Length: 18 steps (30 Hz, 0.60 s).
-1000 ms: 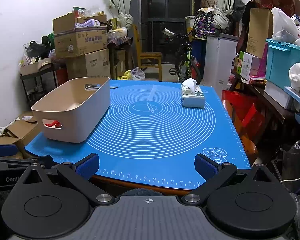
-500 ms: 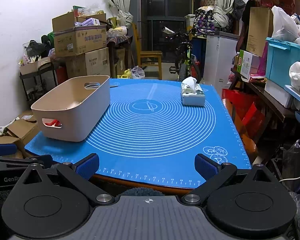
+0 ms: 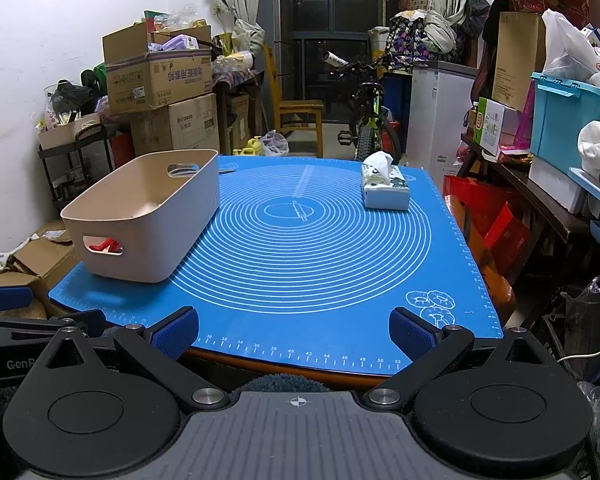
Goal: Organize rigid objects
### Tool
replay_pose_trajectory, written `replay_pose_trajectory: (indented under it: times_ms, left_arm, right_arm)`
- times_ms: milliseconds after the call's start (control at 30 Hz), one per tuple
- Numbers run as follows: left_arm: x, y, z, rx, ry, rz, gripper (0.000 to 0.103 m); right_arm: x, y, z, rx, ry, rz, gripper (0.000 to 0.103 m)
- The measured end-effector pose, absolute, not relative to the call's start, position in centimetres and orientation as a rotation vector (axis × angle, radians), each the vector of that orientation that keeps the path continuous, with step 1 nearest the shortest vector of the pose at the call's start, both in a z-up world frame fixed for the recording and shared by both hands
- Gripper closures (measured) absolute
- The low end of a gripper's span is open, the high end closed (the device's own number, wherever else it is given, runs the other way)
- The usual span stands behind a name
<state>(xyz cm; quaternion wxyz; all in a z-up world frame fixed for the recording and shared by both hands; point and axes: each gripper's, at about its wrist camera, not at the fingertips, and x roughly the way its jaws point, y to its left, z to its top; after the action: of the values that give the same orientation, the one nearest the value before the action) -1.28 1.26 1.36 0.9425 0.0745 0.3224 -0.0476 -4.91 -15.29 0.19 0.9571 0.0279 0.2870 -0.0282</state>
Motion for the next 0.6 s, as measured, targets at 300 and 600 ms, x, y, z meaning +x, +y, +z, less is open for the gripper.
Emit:
replay_pose_trajectory:
  times_ms: [300,600]
  left_arm:
    - [-1.3,1.3,1.36,0.151,0.657,-0.096,0.021]
    - [-1.39,1.44,1.28,0.149,0.656,-0.096,0.02]
  right_arm:
    - [-4.9,-15.28,0.22,0.057,0.583,-0.057,0.002]
    - [-4.89,-15.27,0.24,0.056,0.583,-0.057,0.002]
